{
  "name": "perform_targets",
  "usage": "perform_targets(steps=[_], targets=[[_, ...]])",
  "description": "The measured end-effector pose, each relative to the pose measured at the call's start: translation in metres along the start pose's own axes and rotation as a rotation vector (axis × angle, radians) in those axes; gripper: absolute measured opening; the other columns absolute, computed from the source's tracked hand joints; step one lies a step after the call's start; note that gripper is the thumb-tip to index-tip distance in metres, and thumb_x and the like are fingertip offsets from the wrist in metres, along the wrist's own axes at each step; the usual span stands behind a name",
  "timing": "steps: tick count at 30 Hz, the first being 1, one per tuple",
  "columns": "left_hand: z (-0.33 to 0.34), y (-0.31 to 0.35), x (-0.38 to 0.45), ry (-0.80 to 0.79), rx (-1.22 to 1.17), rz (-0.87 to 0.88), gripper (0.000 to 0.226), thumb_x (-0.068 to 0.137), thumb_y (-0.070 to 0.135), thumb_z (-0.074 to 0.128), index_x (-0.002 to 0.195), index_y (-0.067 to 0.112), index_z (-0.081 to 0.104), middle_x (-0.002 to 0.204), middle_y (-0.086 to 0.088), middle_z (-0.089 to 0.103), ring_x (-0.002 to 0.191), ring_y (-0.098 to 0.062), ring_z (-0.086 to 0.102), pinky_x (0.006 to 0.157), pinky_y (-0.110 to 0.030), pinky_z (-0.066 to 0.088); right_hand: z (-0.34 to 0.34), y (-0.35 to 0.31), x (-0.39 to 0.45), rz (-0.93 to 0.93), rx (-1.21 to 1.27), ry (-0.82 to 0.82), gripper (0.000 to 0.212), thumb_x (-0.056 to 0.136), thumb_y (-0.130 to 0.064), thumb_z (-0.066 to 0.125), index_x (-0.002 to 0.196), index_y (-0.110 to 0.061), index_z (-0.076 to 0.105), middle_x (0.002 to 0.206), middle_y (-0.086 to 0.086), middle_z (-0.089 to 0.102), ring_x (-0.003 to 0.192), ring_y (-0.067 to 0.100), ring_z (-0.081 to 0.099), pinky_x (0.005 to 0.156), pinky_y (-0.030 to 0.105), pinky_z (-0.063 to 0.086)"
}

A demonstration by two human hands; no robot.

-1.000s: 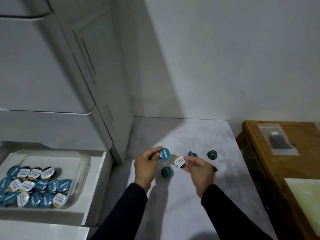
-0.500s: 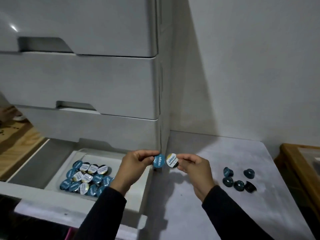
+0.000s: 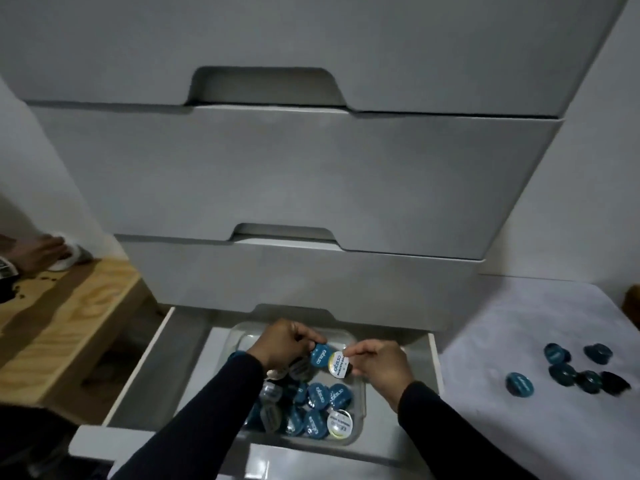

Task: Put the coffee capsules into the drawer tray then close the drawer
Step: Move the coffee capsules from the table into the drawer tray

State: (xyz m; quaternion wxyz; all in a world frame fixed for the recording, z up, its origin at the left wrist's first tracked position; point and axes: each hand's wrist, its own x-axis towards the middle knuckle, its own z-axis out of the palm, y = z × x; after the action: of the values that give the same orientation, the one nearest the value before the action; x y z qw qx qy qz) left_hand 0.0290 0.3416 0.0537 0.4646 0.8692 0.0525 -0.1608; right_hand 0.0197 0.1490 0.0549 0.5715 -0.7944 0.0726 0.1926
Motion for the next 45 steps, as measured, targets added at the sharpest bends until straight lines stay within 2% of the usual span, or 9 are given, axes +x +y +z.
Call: perform_targets(steps=[5,14,20,23,28,33,36,40,45], targets=[[-0.004,-0.015,0.017,-0.115,-0.016,-0.009,0.020,0.088,0.002,0.056,0.094,0.012,0.073,0.092,0.001,0.071,0.080,-0.004,0.063,0.068,-0.006,0.048,0.016,0.002,0.010,0.010,-0.128,0.158,0.035,0.079,0.000,0.064,0.053,-0.024,0.069,0.073,0.004,0.074,0.069,0.022,0.070,0.074,0.036,0.059],[0.000,-0.022,0.031,-0.176,-0.039,-0.016,0.022,0.089,0.002,0.054,0.096,0.012,0.072,0.091,0.004,0.069,0.078,-0.001,0.060,0.062,-0.006,0.047,0.027,-0.004,0.018,0.011,-0.251,0.216,0.044,0.078,0.005,0.058,0.050,-0.028,0.064,0.062,-0.005,0.066,0.067,0.016,0.063,0.075,0.033,0.056],[0.002,-0.030,0.033,-0.222,0.037,-0.005,0.029,0.087,-0.003,0.052,0.090,0.014,0.075,0.098,-0.005,0.073,0.080,-0.010,0.064,0.072,-0.023,0.055,0.030,-0.003,0.021,-0.041,-0.409,0.173,0.032,0.077,0.003,0.062,0.059,-0.023,0.067,0.066,0.004,0.067,0.057,0.006,0.060,0.051,0.005,0.044],[0.003,-0.028,0.034,-0.240,0.090,0.028,0.026,0.087,-0.003,0.054,0.092,0.013,0.074,0.100,-0.003,0.073,0.078,-0.007,0.065,0.061,-0.012,0.051,0.031,-0.002,0.024,-0.056,-0.470,0.131,0.016,0.077,0.001,0.065,0.071,-0.011,0.073,0.071,0.008,0.071,0.052,0.003,0.057,0.046,0.004,0.043],[0.005,-0.030,0.035,-0.236,0.134,0.061,0.027,0.084,-0.004,0.057,0.086,0.016,0.075,0.096,-0.002,0.074,0.090,-0.012,0.068,0.083,-0.027,0.057,0.035,-0.002,0.025,-0.134,-0.692,0.099,0.021,0.077,-0.003,0.055,0.078,-0.012,0.074,0.081,0.006,0.074,0.074,0.018,0.066,0.062,0.016,0.043],[0.004,-0.030,0.026,-0.182,0.132,0.053,0.020,0.082,-0.002,0.062,0.086,0.014,0.074,0.091,-0.001,0.073,0.069,-0.002,0.061,0.060,-0.013,0.049,0.039,0.004,0.022,-0.189,-0.813,0.071,0.021,0.078,-0.003,0.050,0.086,-0.010,0.068,0.097,0.011,0.068,0.088,0.024,0.061,0.067,0.019,0.035],[0.005,-0.028,0.021,-0.141,0.158,0.059,0.019,0.086,0.002,0.058,0.090,0.014,0.072,0.094,-0.004,0.072,0.067,-0.003,0.061,0.061,-0.014,0.051,0.039,0.003,0.020,-0.214,-0.861,0.057,0.019,0.081,-0.006,0.050,0.092,-0.007,0.066,0.103,0.013,0.065,0.094,0.027,0.059,0.072,0.024,0.039],[0.003,-0.019,0.008,-0.069,0.372,0.160,0.020,0.090,0.016,0.055,0.105,0.017,0.068,0.109,-0.002,0.069,0.093,-0.014,0.064,0.088,-0.025,0.051,0.040,-0.004,0.008,-0.261,-0.957,0.086,0.024,0.089,-0.020,0.048,0.106,-0.009,0.062,0.114,0.011,0.060,0.102,0.026,0.057,0.082,0.029,0.044],[0.014,-0.006,-0.017,0.067,0.645,0.232,0.039,0.093,0.018,0.046,0.132,0.012,0.045,0.132,-0.010,0.051,0.124,-0.024,0.044,0.100,-0.034,0.042,0.045,-0.003,-0.011,-0.306,-1.034,0.111,0.040,0.093,-0.027,0.043,0.129,-0.010,0.044,0.133,0.008,0.045,0.123,0.023,0.043,0.100,0.029,0.037]])
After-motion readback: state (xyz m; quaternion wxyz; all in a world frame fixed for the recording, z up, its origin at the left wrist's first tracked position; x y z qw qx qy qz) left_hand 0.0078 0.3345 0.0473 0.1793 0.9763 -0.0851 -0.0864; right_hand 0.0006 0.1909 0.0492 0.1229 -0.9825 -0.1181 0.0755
